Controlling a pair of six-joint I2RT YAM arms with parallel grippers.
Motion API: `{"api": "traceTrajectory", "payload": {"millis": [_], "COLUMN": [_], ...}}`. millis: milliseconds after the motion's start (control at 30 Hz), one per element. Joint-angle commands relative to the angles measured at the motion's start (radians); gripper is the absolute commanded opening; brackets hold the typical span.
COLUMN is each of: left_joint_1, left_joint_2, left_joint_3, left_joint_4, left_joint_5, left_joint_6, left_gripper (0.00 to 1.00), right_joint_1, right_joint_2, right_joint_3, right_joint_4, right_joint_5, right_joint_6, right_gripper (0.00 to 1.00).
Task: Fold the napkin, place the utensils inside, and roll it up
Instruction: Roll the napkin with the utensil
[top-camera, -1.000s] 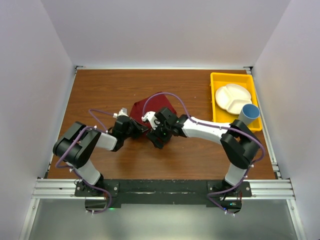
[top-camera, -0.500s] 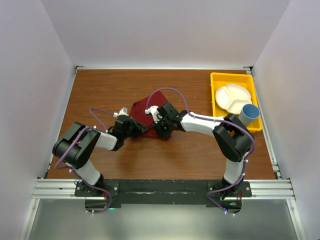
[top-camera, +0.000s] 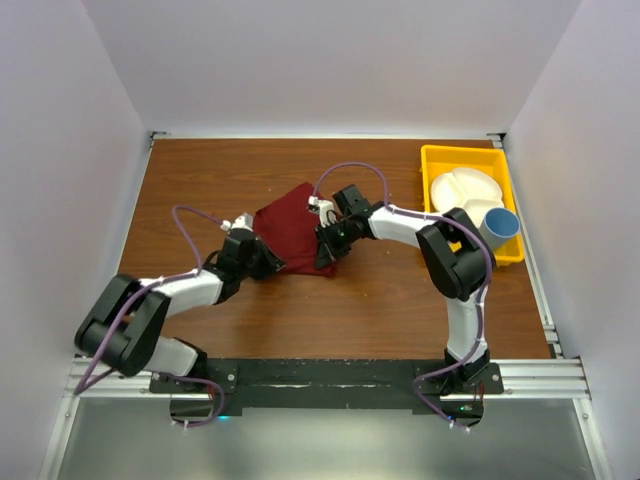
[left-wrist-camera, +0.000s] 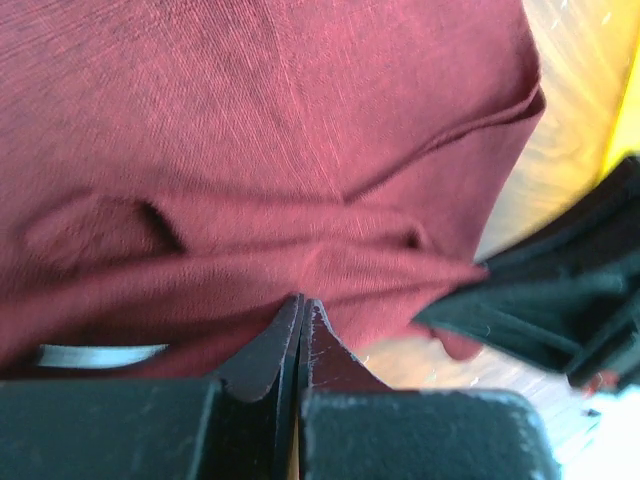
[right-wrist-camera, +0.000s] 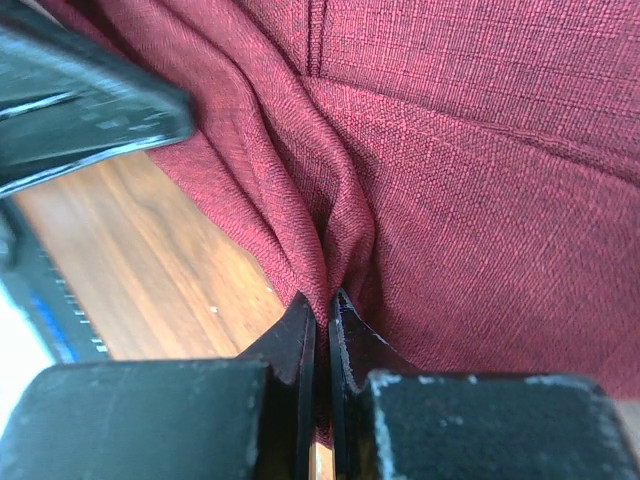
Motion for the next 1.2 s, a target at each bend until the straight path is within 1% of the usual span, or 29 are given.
{"api": "traceTrajectory", "payload": {"millis": [0,33,67,100,200,300,333,400,433,500,567,667,833,1000,1167], "left_joint_1": [0.007,0.009,0.01,0.012,0.024,0.05,0.064,0.11,0.142,0.166,0.193,0.197,0.2,0.211,0.229], "left_joint_2": [-0.156,-0.176,-0.193,-0.226,-0.281,-0.335,-0.351,-0.387,-0.394,-0.391,-0.378,-0.348,-0.325,-0.322,-0.213], "left_joint_3": [0.084,0.104,0.105,0.102,0.06,-0.019,-0.06,-0.106,-0.144,-0.184,-0.207,-0.224,-0.208,-0.223,-0.2], "left_joint_4": [-0.233,-0.246,-0.26,-0.267,-0.266,-0.226,-0.214,-0.151,-0.134,-0.097,-0.03,0.044,0.065,0.105,0.145], "left_joint_5": [-0.049,-0.047,-0.044,-0.038,-0.021,-0.024,-0.021,-0.009,-0.007,-0.003,0.008,0.008,-0.003,-0.016,-0.022], "left_joint_6": [0.164,0.17,0.167,0.161,0.124,0.081,0.072,0.041,0.036,0.015,-0.008,-0.023,-0.019,-0.036,-0.023], "left_gripper": [0.13,0.16,0.22,0.25,0.27,0.22,0.16,0.11,0.04,0.01,0.0,0.0,0.0,0.0,0.0], "right_joint_1": [-0.005,-0.01,-0.011,-0.011,-0.014,-0.014,-0.016,-0.02,-0.02,-0.02,-0.02,-0.02,-0.02,-0.02,-0.02], "right_joint_2": [0.177,0.191,0.201,0.212,0.24,0.251,0.255,0.255,0.257,0.26,0.263,0.266,0.263,0.261,0.26], "right_joint_3": [-0.025,-0.016,0.008,0.021,0.054,0.067,0.068,0.065,0.062,0.061,0.062,0.067,0.073,0.081,0.082], "right_joint_4": [-0.126,-0.137,-0.149,-0.17,-0.198,-0.212,-0.214,-0.211,-0.209,-0.209,-0.215,-0.22,-0.23,-0.241,-0.244], "right_joint_5": [0.109,0.115,0.126,0.128,0.129,0.137,0.137,0.12,0.117,0.112,0.111,0.111,0.118,0.124,0.123], "right_joint_6": [0.018,0.02,0.02,0.02,0.029,0.02,0.018,0.012,0.011,0.005,-0.005,-0.011,-0.017,-0.025,-0.026], "right_gripper": [0.0,0.0,0.0,0.0,0.0,0.0,0.0,0.0,0.0,0.0,0.0,0.0,0.0,0.0,0.0]}}
